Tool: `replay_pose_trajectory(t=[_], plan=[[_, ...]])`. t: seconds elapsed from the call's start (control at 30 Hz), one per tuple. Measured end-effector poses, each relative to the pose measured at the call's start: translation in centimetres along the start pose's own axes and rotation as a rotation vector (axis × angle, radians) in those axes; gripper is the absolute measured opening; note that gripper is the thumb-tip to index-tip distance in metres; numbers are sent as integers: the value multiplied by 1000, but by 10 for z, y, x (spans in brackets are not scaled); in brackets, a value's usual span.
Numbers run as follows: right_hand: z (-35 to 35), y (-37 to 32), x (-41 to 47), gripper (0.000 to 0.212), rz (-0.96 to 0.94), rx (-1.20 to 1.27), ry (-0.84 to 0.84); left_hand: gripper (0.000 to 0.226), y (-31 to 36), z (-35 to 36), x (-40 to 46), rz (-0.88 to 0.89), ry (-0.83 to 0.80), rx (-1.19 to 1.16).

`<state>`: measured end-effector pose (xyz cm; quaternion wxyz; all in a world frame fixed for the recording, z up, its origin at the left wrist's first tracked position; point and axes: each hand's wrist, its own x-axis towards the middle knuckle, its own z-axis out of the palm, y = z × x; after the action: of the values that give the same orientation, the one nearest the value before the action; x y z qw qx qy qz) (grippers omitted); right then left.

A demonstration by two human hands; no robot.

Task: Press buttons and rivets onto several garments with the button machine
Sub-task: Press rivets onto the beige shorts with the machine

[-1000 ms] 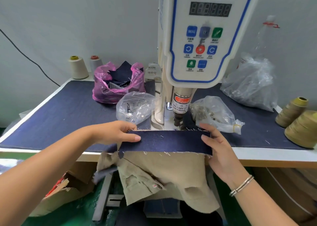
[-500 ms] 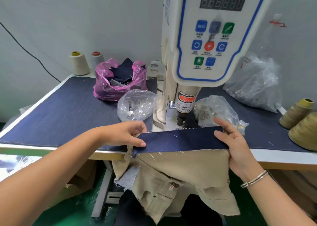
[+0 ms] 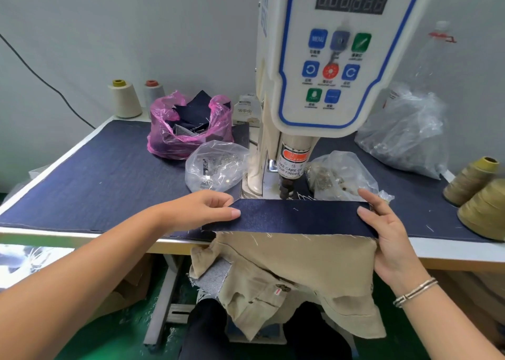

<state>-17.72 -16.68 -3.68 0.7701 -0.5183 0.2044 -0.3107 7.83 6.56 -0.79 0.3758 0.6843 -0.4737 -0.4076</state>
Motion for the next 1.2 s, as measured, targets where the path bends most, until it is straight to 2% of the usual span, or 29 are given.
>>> replay_pose_trajectory(t=[0.13, 0.27, 0.33, 0.4, 0.43, 0.53, 0.73, 0.97, 1.2], plan=[[1, 3, 2, 32, 11, -4, 25, 37, -8, -2, 1, 35, 13, 6], [-1, 2, 3, 31, 2, 57, 61, 18, -10, 6, 10, 17, 73, -61], [-5, 2, 3, 31, -5, 91, 84, 13, -6, 9, 18, -12, 72, 125], [-10, 2, 2, 35, -4, 116, 104, 26, -1, 12, 23, -39, 33, 282], [-13, 1, 2, 36, -3, 127, 117, 32, 1, 13, 24, -47, 13, 270], [-21, -3, 4, 38, -12, 171, 154, 25, 6, 16, 27, -31, -39, 57], [-28, -8, 13, 39, 3, 197, 211, 22, 9, 23, 41, 38, -28, -339], [-36, -2, 8, 34, 54, 195, 305, 6, -1, 34, 46, 23, -73, -518], [-36, -1, 8, 29, 60, 178, 273, 7, -3, 35, 47, 33, -110, -598]])
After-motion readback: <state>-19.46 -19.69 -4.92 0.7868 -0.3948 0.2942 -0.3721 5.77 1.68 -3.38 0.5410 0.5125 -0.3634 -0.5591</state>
